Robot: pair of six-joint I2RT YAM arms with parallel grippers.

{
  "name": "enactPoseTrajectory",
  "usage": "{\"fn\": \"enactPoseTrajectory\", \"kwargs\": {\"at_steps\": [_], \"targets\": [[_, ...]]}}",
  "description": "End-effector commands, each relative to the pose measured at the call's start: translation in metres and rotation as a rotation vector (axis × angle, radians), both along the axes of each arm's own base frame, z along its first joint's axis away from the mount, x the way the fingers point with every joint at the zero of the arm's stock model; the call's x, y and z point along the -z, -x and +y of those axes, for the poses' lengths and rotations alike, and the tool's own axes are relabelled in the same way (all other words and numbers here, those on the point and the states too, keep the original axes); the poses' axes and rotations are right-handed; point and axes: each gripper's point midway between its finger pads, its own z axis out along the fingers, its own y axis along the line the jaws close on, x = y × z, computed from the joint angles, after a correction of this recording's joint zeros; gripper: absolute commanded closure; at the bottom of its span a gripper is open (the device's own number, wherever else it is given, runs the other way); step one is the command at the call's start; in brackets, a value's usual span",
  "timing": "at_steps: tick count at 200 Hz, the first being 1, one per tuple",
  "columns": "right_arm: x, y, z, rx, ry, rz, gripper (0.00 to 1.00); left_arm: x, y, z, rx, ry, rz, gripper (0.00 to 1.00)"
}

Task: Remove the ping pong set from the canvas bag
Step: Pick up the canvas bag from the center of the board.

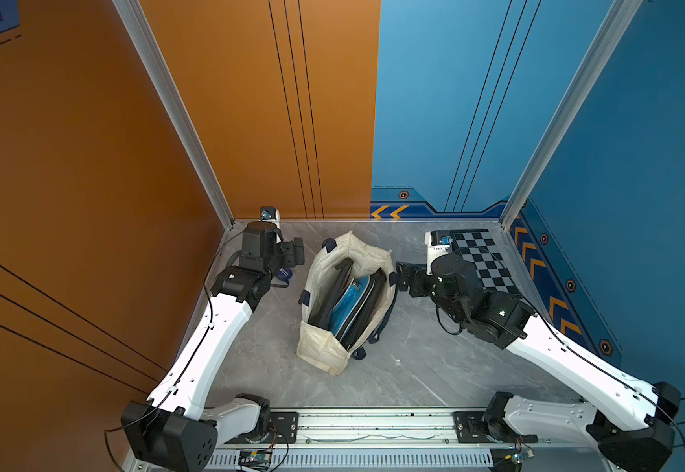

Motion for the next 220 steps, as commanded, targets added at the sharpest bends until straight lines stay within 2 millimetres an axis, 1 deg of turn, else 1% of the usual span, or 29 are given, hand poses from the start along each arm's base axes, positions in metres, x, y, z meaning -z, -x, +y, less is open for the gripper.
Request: {"fn": "enactPoseTrajectory", "kwargs": {"at_steps": [1, 11, 24, 37, 38, 41, 62, 72, 90, 102, 115, 125, 139, 154, 165, 188, 202, 220], "targets": [[0.005, 0.001, 0.012, -0.005, 0.016, 0.038, 0.13, 0.002, 0.019, -0.028, 0.135, -0.041, 0.063, 0.08], [0.007, 0.001, 0.017, -0.01, 0.019, 0.044, 0.13, 0.004, 0.024, -0.04, 0.176, -0.072, 0.074, 0.1], [0.009, 0.0, 0.018, -0.005, 0.019, 0.049, 0.13, 0.009, 0.031, -0.055, 0.225, -0.115, 0.088, 0.12], [0.011, 0.001, 0.018, -0.008, 0.013, 0.057, 0.14, 0.014, 0.037, -0.068, 0.265, -0.148, 0.104, 0.13], [0.011, 0.001, 0.019, -0.009, 0.012, 0.058, 0.14, 0.015, 0.037, -0.069, 0.268, -0.151, 0.105, 0.15], [0.011, 0.002, 0.019, -0.011, 0.009, 0.06, 0.14, 0.015, 0.04, -0.072, 0.279, -0.157, 0.107, 0.17], [0.012, 0.003, 0.021, -0.02, -0.007, 0.073, 0.17, 0.017, 0.051, -0.091, 0.334, -0.216, 0.105, 0.18], [0.013, 0.004, 0.022, -0.023, -0.01, 0.083, 0.18, 0.018, 0.056, -0.098, 0.358, -0.24, 0.103, 0.19], [0.012, 0.006, 0.025, -0.036, -0.034, 0.102, 0.2, 0.02, 0.061, -0.104, 0.376, -0.268, 0.114, 0.2], [0.01, 0.009, 0.034, -0.061, -0.05, 0.114, 0.22, 0.022, 0.06, -0.099, 0.357, -0.287, 0.122, 0.2], [0.006, 0.014, 0.046, -0.083, -0.034, 0.113, 0.22, 0.023, 0.058, -0.088, 0.322, -0.319, 0.128, 0.2], [0.005, 0.019, 0.058, -0.106, -0.011, 0.115, 0.22, 0.023, 0.057, -0.078, 0.298, -0.311, 0.132, 0.2], [0.005, 0.026, 0.079, -0.149, 0.003, 0.123, 0.22, 0.022, 0.055, -0.063, 0.271, -0.26, 0.14, 0.21], [0.011, 0.03, 0.103, -0.19, 0.011, 0.15, 0.22, 0.023, 0.054, -0.047, 0.24, -0.173, 0.157, 0.21], [0.019, 0.03, 0.118, -0.206, 0.021, 0.172, 0.23, 0.026, 0.053, -0.039, 0.222, -0.102, 0.173, 0.22], [0.038, 0.029, 0.141, -0.218, 0.029, 0.238, 0.23, 0.033, 0.055, -0.036, 0.228, -0.004, 0.208, 0.24], [0.051, 0.024, 0.148, -0.21, 0.01, 0.289, 0.24, 0.036, 0.057, -0.037, 0.237, 0.036, 0.218, 0.26], [0.063, 0.017, 0.153, -0.193, -0.022, 0.347, 0.3, 0.037, 0.06, -0.042, 0.251, 0.076, 0.208, 0.28]]}}
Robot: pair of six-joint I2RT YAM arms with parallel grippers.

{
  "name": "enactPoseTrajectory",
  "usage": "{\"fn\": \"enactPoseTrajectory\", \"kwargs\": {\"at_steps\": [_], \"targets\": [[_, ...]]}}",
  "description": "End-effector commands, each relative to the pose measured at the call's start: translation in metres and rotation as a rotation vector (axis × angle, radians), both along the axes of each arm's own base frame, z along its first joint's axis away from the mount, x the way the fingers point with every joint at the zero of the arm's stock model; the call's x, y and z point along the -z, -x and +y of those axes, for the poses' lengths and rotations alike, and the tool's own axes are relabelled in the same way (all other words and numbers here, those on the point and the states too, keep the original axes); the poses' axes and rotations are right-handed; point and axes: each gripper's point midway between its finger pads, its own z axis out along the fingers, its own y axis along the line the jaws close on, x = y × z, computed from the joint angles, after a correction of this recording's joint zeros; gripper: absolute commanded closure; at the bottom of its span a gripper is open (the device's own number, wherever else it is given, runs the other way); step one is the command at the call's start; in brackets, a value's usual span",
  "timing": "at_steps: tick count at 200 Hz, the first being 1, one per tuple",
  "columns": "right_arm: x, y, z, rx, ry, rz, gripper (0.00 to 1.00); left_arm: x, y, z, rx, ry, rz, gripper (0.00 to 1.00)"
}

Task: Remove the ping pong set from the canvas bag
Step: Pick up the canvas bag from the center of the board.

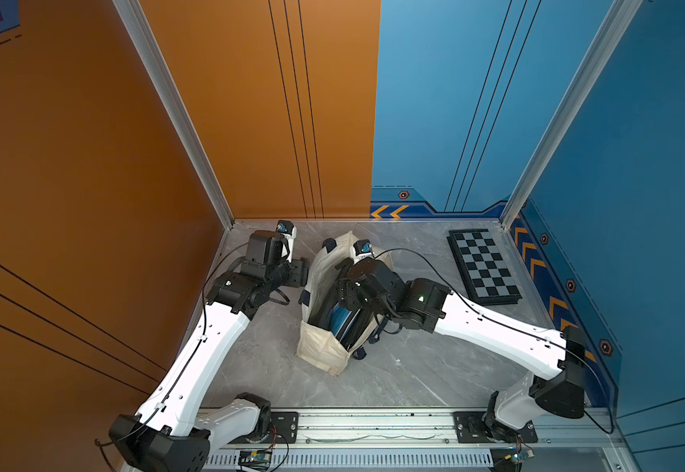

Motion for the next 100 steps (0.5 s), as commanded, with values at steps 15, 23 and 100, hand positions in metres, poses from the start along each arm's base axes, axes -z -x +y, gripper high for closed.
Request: {"fn": "enactPoseTrajectory", "kwargs": {"at_steps": [15, 23, 100], "targets": [[0.01, -0.009, -0.002, 0.063, -0.048, 0.115, 0.32, 0.008, 0.016, -0.018, 0.061, 0.14, 0.031, 0.3], [0.009, -0.011, -0.007, 0.086, -0.058, 0.115, 0.32, 0.007, 0.018, -0.019, 0.064, 0.152, 0.023, 0.3], [0.042, -0.008, -0.039, 0.157, -0.033, 0.258, 0.32, 0.035, 0.026, -0.029, 0.089, 0.076, 0.054, 0.47]]}}
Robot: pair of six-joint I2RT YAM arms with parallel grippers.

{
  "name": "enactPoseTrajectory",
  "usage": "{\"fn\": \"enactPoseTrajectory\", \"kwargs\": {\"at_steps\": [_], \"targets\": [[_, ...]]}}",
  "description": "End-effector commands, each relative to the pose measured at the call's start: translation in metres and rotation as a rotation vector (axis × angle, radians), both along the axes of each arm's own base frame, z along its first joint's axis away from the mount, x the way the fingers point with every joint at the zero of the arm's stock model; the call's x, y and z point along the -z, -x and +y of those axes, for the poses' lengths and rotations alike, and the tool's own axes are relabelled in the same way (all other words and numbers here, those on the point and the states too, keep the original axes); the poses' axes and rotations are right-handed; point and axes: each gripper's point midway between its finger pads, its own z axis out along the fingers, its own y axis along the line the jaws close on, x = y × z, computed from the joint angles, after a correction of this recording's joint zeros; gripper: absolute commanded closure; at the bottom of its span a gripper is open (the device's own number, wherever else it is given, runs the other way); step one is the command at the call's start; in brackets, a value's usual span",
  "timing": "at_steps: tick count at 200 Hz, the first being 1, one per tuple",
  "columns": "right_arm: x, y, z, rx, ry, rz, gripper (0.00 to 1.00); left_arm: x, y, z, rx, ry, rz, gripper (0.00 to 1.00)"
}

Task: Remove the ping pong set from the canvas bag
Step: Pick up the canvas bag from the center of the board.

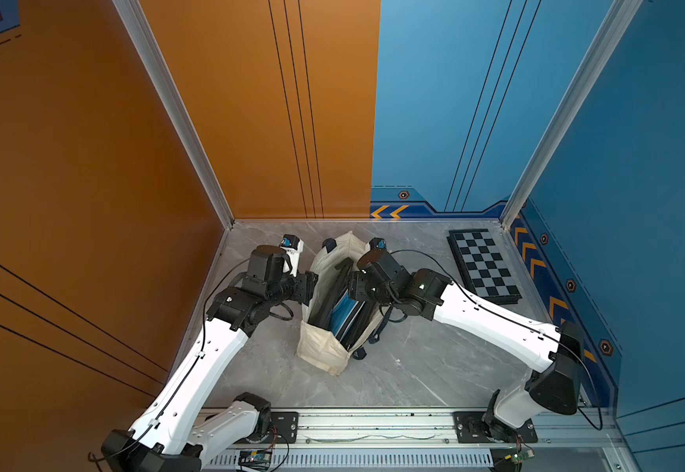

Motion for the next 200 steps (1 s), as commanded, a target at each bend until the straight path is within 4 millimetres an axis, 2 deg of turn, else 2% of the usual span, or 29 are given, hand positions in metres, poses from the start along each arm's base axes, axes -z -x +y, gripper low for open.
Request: {"fn": "enactPoseTrajectory", "kwargs": {"at_steps": [1, 51, 120, 145, 180, 191, 200], "targets": [[0.021, 0.012, -0.009, 0.006, 0.044, 0.09, 0.32, 0.013, -0.001, 0.0, -0.007, -0.032, 0.017, 0.47], [0.05, 0.017, -0.007, -0.002, 0.116, 0.185, 0.32, 0.019, 0.002, 0.0, -0.012, -0.082, 0.014, 0.69], [0.086, 0.02, -0.023, 0.071, 0.177, 0.302, 0.3, 0.017, 0.006, -0.001, -0.008, -0.104, -0.006, 0.99], [0.096, 0.012, -0.02, 0.117, 0.151, 0.341, 0.29, 0.017, 0.009, -0.005, 0.008, -0.104, -0.009, 1.0], [0.104, 0.001, 0.007, 0.129, 0.043, 0.365, 0.3, 0.021, 0.01, -0.011, 0.024, -0.113, -0.002, 1.0], [0.107, -0.002, 0.015, 0.123, 0.023, 0.37, 0.34, 0.021, 0.01, -0.012, 0.027, -0.116, -0.004, 1.0], [0.107, -0.005, 0.021, 0.112, 0.007, 0.367, 0.44, 0.022, 0.011, -0.014, 0.033, -0.117, -0.004, 1.0]]}}
